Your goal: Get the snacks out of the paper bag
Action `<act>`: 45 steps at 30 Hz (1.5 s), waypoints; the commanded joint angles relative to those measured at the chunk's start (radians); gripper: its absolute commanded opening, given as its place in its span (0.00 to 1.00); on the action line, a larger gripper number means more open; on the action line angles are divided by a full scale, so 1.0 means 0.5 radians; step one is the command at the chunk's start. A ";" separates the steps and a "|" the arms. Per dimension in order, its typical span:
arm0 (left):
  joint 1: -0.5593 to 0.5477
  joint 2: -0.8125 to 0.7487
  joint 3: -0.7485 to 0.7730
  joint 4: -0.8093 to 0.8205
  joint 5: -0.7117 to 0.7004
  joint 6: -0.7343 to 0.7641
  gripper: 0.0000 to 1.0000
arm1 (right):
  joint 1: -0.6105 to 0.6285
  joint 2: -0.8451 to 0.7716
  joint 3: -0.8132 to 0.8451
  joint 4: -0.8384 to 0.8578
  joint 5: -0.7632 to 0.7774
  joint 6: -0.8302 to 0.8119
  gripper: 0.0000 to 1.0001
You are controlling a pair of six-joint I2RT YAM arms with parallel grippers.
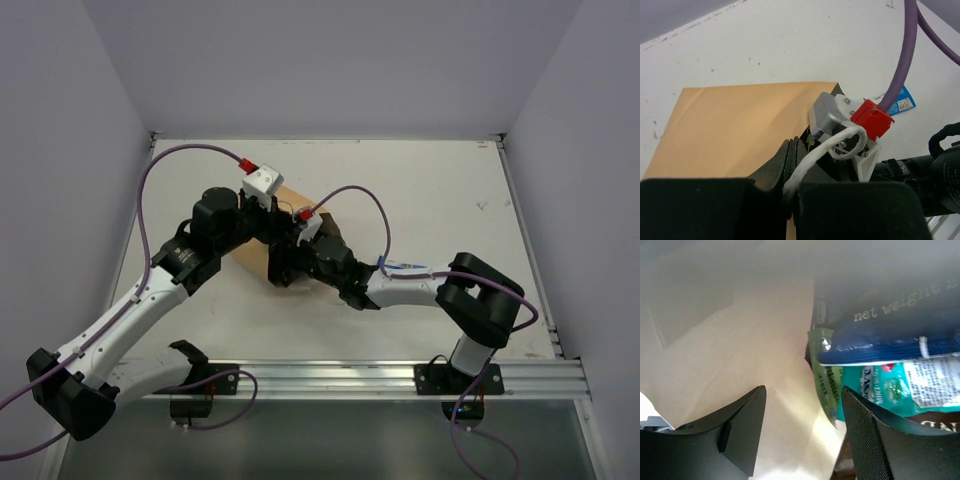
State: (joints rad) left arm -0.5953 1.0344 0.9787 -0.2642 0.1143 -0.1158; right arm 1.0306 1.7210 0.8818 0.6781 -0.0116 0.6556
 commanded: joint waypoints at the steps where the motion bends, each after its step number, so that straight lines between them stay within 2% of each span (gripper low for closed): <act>1: 0.000 -0.053 0.147 0.218 -0.185 -0.081 0.00 | 0.013 -0.073 -0.107 0.221 0.020 0.008 0.65; 11: 0.000 -0.072 0.169 0.215 -0.345 -0.087 0.00 | -0.024 -0.058 -0.144 0.270 -0.035 0.011 0.65; 15: 0.000 -0.044 0.215 0.212 -0.376 -0.231 0.00 | -0.021 0.009 -0.076 0.291 -0.099 -0.035 0.66; 25: 0.003 -0.013 0.163 0.274 -0.247 -0.373 0.00 | -0.015 0.074 0.163 0.151 -0.231 -0.210 0.68; 29: 0.003 -0.022 0.144 0.317 -0.149 -0.379 0.00 | -0.015 0.169 0.240 0.046 -0.231 -0.210 0.65; 30: 0.000 -0.038 0.138 0.335 -0.134 -0.370 0.00 | -0.015 0.181 0.243 0.037 -0.219 -0.207 0.63; 33: 0.003 -0.077 0.117 0.347 -0.094 -0.333 0.00 | -0.015 0.212 0.258 -0.006 -0.167 -0.210 0.49; 34: 0.000 -0.090 0.095 0.344 -0.090 -0.321 0.00 | -0.015 0.209 0.246 -0.003 -0.152 -0.210 0.40; 37: 0.003 -0.142 0.052 0.335 -0.109 -0.278 0.00 | -0.021 0.166 0.194 -0.006 -0.103 -0.228 0.25; 38: 0.003 -0.157 0.037 0.332 -0.112 -0.244 0.00 | -0.018 0.123 0.179 -0.006 -0.084 -0.246 0.12; 40: 0.000 -0.200 -0.012 0.323 -0.118 -0.207 0.00 | -0.027 0.065 0.130 -0.006 -0.060 -0.265 0.03; 45: 0.006 -0.317 -0.150 0.289 -0.146 -0.094 0.00 | -0.085 -0.205 -0.033 -0.015 0.005 -0.320 0.00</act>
State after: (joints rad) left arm -0.5896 0.9325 0.9298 -0.2005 0.0349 -0.2150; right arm 1.0161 1.7374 0.9070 0.6563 -0.0647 0.5339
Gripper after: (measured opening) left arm 0.023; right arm 0.011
